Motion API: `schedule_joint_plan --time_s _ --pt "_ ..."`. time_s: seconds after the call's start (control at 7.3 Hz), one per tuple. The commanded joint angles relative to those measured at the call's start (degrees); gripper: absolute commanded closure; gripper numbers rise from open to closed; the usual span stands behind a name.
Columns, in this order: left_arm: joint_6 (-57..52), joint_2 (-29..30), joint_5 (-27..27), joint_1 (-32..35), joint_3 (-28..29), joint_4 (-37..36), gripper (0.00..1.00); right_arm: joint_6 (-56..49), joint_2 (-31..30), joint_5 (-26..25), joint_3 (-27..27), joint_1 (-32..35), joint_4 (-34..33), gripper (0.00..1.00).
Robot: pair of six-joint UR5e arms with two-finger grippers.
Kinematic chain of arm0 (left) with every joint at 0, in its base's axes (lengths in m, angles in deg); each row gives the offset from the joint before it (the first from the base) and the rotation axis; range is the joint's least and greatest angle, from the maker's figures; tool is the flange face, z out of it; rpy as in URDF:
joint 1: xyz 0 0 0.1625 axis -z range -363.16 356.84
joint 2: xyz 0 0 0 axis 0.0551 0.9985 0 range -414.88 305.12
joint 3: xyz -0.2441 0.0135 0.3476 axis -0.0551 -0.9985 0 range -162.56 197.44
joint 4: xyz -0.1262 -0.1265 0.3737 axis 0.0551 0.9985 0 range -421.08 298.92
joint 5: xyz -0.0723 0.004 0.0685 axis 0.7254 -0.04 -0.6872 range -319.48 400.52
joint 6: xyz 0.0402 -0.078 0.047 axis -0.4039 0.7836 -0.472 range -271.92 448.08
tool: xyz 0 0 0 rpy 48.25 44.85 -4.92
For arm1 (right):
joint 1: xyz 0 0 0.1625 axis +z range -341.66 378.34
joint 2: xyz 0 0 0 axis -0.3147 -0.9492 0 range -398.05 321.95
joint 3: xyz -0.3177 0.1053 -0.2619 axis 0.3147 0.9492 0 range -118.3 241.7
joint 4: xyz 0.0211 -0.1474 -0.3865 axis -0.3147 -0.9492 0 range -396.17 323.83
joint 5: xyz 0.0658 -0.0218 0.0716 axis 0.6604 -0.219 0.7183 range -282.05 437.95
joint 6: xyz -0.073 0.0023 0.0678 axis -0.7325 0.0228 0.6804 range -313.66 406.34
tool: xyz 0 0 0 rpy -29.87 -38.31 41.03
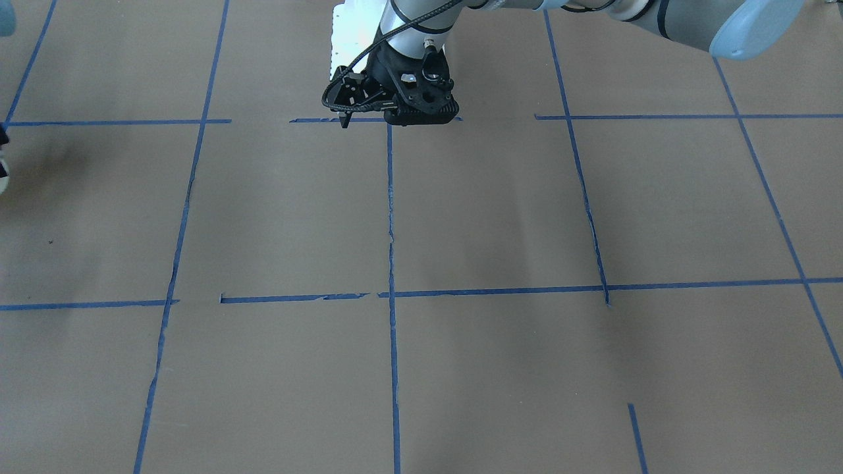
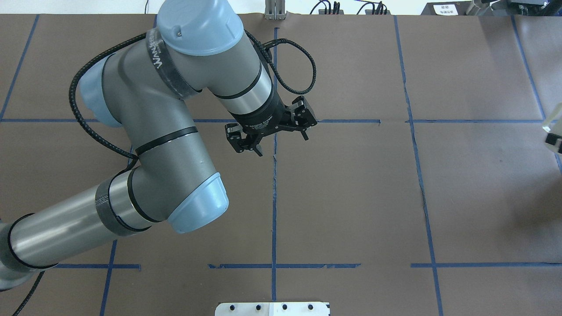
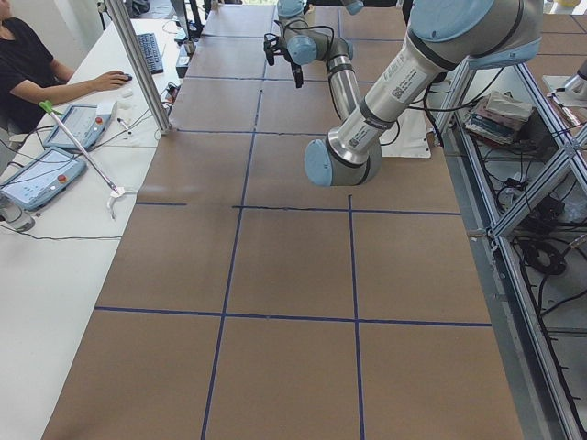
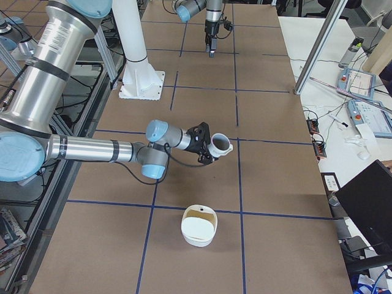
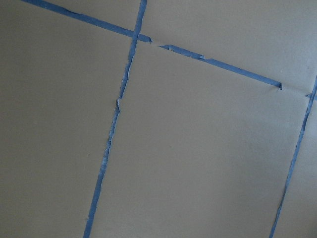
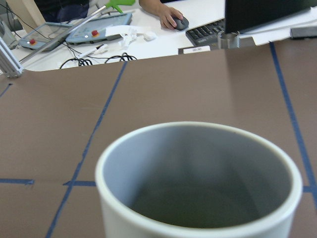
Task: Left arm hands cup to right arm to dump lemon
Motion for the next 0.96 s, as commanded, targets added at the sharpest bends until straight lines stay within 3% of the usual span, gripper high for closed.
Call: schedule_joint_plan --time_s 0.0,0.14,0.41,0.82 --pt "0.0 -0.1 -1.34 -0.32 -0.02 0.0 0.0 1.12 0.09 16.86 6.99 14.71 2.23 0.75" --pt "0.0 -0.1 -1.43 -0.41 -0.11 0.0 0.0 8.35 -0.18 17.39 8.57 17.34 2.49 0.75" --pt "0.09 -0.1 -1.43 -0.41 -0.2 0.0 0.0 32.03 0.26 20.12 14.45 20.0 14.99 0.75" --pt "0.17 -0.1 -1.43 -0.41 -0.38 -0.09 0.0 59.4 0.87 19.51 14.91 20.71 19.35 0.75"
